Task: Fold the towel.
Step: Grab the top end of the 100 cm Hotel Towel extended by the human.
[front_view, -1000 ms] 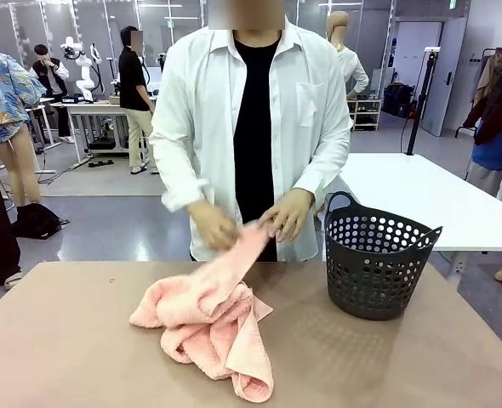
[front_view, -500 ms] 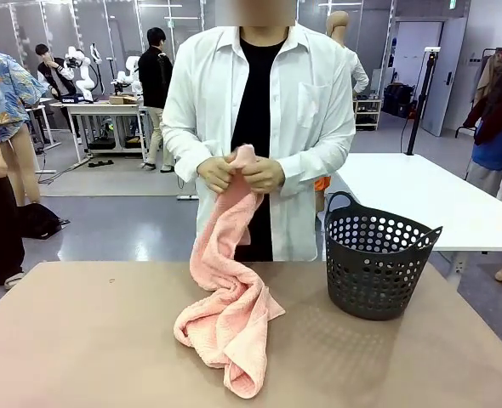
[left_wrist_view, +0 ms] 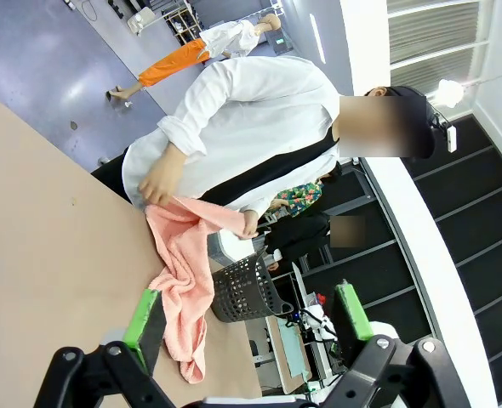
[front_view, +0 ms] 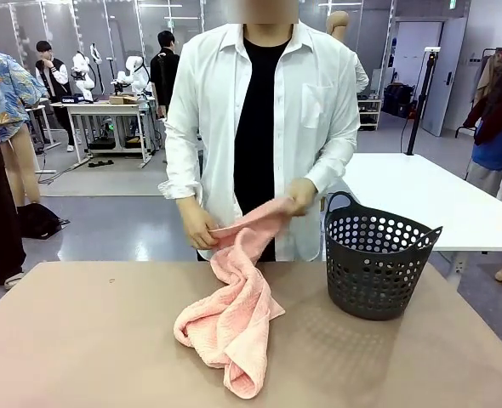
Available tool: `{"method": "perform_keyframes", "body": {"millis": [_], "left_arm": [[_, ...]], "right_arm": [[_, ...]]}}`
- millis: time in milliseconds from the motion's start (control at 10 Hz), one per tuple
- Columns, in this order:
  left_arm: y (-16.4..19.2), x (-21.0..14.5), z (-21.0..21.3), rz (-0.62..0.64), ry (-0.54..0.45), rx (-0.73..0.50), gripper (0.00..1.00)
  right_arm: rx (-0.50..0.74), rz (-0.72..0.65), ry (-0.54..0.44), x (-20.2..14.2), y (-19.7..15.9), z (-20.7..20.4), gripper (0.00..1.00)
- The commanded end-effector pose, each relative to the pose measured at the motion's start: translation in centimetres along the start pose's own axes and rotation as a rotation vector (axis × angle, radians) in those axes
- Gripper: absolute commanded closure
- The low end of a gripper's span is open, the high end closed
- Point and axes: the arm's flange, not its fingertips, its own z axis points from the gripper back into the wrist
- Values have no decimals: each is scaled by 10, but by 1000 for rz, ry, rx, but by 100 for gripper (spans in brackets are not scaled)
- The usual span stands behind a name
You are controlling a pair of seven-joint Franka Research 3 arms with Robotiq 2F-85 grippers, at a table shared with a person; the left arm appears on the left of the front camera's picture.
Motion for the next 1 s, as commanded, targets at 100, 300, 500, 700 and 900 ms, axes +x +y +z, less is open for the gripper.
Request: {"method": "perform_keyframes", "body": {"millis": [100, 300, 500, 700, 900], "left_arm": [[1, 1, 0, -13, 3, -8, 0], [1, 1, 0, -13, 3, -8, 0], [1, 1, 0, -13, 3, -8, 0], [1, 1, 0, -13, 3, -8, 0], [1, 1, 0, -13, 3, -8, 0]], "right_arm": [[7, 13, -3, 2, 1, 1, 0], [7, 13, -3, 2, 1, 1, 0], [7, 13, -3, 2, 1, 1, 0], [7, 13, -3, 2, 1, 1, 0], [7, 13, -3, 2, 1, 1, 0]]}}
